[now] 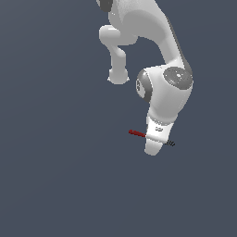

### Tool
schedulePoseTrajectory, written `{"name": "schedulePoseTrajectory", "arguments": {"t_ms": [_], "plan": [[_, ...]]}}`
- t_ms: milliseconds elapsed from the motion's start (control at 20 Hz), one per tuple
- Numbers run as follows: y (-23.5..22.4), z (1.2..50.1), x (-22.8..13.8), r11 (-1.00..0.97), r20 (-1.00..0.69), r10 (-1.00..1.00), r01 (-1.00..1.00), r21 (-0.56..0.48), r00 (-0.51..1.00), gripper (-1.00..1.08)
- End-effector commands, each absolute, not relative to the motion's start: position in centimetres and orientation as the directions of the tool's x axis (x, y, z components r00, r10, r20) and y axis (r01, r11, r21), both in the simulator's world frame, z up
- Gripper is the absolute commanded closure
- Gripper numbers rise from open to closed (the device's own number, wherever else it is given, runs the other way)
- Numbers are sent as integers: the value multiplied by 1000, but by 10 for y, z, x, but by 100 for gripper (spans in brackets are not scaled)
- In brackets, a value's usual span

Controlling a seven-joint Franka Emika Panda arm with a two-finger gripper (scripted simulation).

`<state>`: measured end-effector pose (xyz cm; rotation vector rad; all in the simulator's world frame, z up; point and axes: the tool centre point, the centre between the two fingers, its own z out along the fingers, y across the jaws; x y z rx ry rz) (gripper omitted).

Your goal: Pick up the object and move it to a goal position.

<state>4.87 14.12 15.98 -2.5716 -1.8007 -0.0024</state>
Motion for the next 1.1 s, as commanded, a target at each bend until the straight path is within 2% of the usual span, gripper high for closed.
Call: {"name": "schedulePoseTrajectory", "arguments": {"t_ms": [0,500,1050], "plan": [[151,186,54,-343,3,939,939,-1,343,108],[178,266,75,-346,1,938,938,-1,346,108],[188,295,84,-348,0,938,938,0,348,108]]}}
